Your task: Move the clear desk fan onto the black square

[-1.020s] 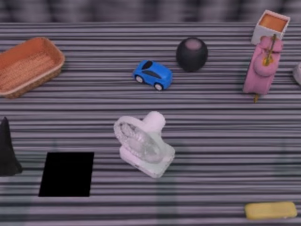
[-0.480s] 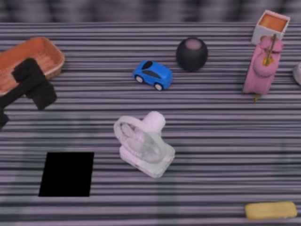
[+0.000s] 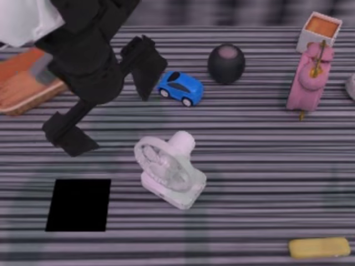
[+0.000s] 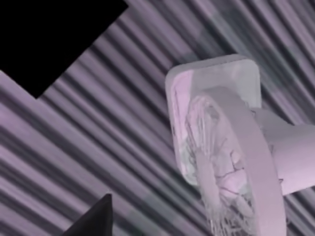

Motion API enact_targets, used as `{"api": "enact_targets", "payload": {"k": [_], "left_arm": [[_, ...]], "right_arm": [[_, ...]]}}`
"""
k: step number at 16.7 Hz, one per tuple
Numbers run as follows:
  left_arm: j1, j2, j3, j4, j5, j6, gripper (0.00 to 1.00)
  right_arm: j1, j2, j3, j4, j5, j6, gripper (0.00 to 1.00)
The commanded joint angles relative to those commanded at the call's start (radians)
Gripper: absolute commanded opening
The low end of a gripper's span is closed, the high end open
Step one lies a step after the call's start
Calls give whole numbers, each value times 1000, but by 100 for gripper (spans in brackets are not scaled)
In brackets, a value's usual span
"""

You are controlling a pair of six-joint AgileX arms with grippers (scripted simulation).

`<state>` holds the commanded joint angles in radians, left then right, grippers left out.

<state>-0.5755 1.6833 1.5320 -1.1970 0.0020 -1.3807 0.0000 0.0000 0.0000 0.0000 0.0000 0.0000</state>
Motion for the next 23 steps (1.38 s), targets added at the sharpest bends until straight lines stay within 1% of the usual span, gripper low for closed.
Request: {"api": "enact_targets", "payload": {"k": [2, 4, 7, 13, 20, 23], "left_arm": [[-47, 140, 134, -95, 0, -118, 100], [-84, 242, 238, -168, 0, -208, 100], [-114, 320, 327, -227, 0, -283, 100], [-113, 325, 330, -226, 0, -289, 100], [-115, 327, 151, -48, 0, -288, 100], [-115, 328, 138, -35, 0, -289, 100]], "right_arm": [[0, 0, 0, 0, 0, 0, 100], [0, 0, 0, 0, 0, 0, 100], [0, 0, 0, 0, 0, 0, 100], [0, 0, 0, 0, 0, 0, 100], [0, 0, 0, 0, 0, 0, 100], [0, 0, 0, 0, 0, 0, 100]]}}
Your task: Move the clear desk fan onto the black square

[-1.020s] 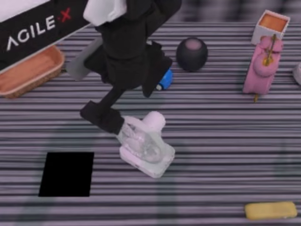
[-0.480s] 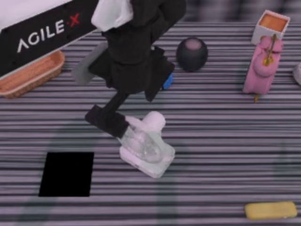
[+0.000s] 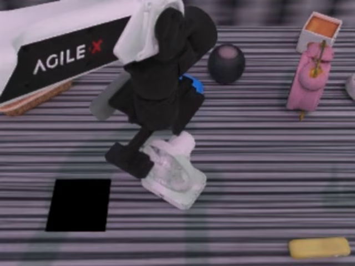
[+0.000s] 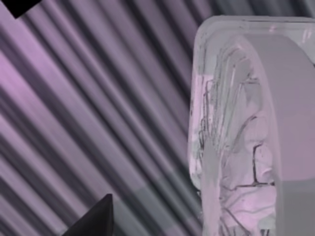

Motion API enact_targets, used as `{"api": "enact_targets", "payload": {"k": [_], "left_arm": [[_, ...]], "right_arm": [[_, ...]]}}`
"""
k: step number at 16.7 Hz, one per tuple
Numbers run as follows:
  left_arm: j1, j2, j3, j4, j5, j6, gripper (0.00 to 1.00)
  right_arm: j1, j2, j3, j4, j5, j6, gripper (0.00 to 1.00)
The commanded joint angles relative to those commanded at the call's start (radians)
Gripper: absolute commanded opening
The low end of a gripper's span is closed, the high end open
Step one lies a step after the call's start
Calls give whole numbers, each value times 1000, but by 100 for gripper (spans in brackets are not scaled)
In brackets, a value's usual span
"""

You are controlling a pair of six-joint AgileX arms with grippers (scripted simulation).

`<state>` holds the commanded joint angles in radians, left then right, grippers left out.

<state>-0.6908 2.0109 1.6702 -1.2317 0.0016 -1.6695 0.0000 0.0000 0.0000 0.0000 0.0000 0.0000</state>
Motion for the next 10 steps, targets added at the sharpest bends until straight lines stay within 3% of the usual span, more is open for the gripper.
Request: {"api": "enact_targets", "payload": {"k": [2, 10], "left_arm": [[0, 0, 0, 0, 0, 0, 100], [0, 0, 0, 0, 0, 0, 40]], "right_arm": [[0, 0, 0, 0, 0, 0, 100], [0, 0, 0, 0, 0, 0, 100]]}}
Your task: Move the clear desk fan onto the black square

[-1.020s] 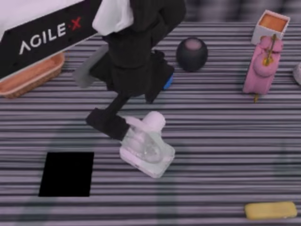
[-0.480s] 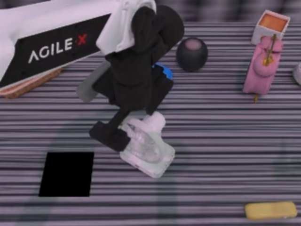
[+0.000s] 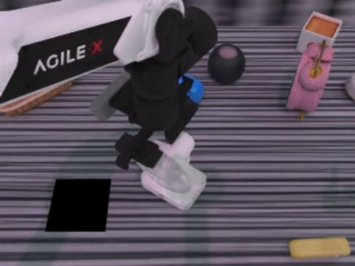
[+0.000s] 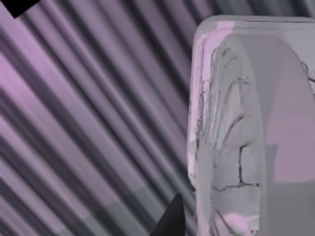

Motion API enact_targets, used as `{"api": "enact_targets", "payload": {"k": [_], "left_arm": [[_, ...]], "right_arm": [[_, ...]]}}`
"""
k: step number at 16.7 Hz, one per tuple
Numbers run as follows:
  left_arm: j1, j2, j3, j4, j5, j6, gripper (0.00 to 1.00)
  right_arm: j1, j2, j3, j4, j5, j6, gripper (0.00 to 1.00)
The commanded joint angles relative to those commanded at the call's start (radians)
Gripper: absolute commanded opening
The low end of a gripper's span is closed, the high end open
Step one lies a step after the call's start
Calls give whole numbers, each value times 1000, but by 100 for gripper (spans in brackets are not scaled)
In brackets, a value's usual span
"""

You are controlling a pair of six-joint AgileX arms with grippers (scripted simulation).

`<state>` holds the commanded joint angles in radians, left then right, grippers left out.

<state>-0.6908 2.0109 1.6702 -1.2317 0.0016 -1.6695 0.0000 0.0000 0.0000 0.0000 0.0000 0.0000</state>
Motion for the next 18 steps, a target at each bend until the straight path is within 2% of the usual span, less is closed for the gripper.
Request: {"api": "enact_targets", "payload": {"k": [5, 15, 18], "left_arm": [[0, 0, 0, 0, 0, 0, 2], [1, -6, 6, -4, 0, 1, 0], [9, -5, 75, -71, 0, -4, 0]], "right_arm": [[0, 0, 0, 0, 0, 0, 100], [0, 0, 0, 0, 0, 0, 100], [0, 0, 0, 0, 0, 0, 100]]}}
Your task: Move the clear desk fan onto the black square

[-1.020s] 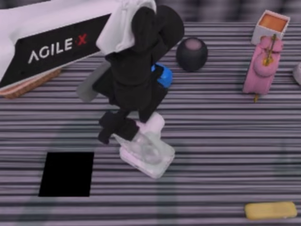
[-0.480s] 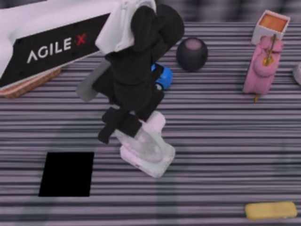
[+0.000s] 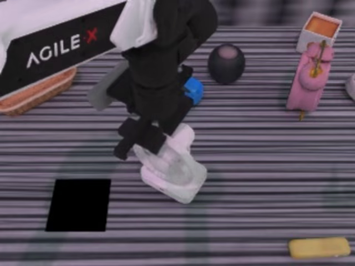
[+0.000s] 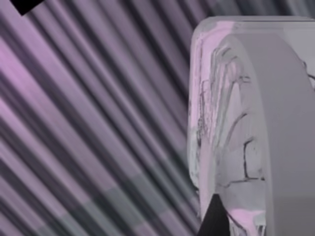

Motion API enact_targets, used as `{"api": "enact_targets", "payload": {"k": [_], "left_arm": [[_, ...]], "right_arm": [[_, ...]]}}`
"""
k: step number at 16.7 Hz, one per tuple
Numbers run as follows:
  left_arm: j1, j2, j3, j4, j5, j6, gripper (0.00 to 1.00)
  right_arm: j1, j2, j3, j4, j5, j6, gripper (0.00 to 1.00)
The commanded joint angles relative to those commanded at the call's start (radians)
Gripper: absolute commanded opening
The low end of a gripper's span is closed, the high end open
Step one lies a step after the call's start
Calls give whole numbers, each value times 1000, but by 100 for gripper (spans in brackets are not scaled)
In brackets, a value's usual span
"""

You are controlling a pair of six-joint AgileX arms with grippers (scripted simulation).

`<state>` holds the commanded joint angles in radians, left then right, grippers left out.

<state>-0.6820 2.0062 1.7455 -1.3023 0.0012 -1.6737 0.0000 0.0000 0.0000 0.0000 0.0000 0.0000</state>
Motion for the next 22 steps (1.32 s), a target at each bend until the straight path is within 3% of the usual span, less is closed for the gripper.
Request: {"api": "enact_targets", "payload": {"k": [4, 10, 22], "left_arm": [[10, 0, 117, -118, 0, 2, 0], [17, -16, 109, -123, 0, -2, 0], [344, -462, -404, -66, -7, -230, 0]], "right_arm": [[0, 0, 0, 0, 0, 0, 100], [0, 0, 0, 0, 0, 0, 100], [0, 0, 0, 0, 0, 0, 100]]}}
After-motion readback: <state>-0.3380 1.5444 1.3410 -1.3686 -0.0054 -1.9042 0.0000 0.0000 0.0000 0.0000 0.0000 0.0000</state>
